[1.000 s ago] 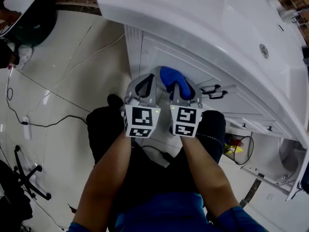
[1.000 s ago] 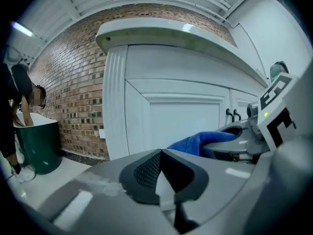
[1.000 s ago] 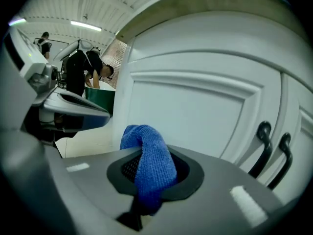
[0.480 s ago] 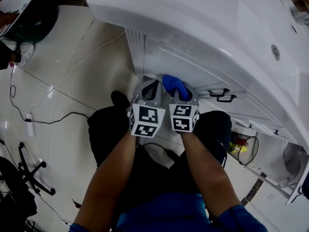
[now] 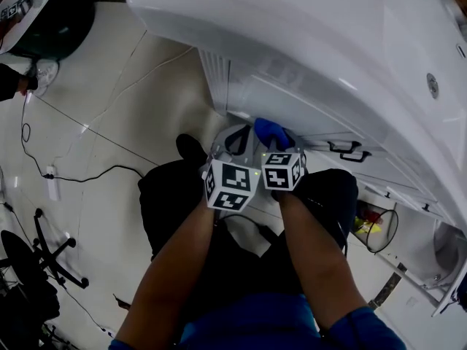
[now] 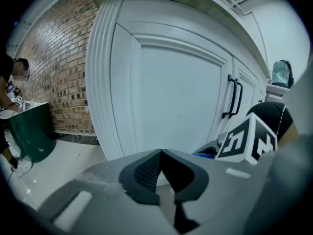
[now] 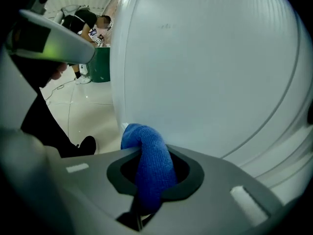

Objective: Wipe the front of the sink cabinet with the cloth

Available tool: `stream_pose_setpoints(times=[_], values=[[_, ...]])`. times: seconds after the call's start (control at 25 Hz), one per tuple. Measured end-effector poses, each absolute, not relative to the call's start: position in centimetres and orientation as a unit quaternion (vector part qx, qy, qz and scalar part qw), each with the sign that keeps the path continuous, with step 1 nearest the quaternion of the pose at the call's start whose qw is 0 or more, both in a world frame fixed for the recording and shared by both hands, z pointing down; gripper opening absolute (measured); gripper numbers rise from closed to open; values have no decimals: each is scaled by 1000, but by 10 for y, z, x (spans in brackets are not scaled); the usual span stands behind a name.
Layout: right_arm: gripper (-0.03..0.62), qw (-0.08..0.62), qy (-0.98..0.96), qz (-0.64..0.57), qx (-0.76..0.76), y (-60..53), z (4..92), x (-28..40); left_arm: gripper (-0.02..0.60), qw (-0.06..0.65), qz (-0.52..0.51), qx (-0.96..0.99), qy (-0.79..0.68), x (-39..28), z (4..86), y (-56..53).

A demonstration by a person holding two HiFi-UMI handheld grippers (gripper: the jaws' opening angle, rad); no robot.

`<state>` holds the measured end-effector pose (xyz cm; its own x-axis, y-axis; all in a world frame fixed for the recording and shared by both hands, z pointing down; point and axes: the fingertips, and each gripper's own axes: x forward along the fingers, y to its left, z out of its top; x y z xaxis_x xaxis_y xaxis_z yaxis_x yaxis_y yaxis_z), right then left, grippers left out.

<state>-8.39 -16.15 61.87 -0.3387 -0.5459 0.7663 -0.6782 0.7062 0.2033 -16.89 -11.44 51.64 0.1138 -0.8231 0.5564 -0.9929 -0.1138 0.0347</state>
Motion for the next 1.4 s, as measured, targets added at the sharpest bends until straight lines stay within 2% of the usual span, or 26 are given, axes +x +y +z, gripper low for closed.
stream_pose_setpoints(times=[0.36,0.68,0.96,1.16,1.28,1.4], values=[[57,421,-816,91,384,-155,610,-79,6,206,210,721,-627,-165,517,-117],[57,312,-860,51,402,-130,516,-72,6,183,202,742,-613,-144,502,-119],[57,211,-878,-13,429,-109,411,-52,6,137,103,776,-607,-117,434,-117],[57,147,-873,-45,464,-120,344,-32,6,81,83,799,-590,-95,394,-111],[57,131,-867,-68,476,-133,320,-26,6,60,67,793,-603,-104,374,-114],[57,145,-865,-75,475,-144,322,-30,6,77,45,775,-626,-123,371,-114]])
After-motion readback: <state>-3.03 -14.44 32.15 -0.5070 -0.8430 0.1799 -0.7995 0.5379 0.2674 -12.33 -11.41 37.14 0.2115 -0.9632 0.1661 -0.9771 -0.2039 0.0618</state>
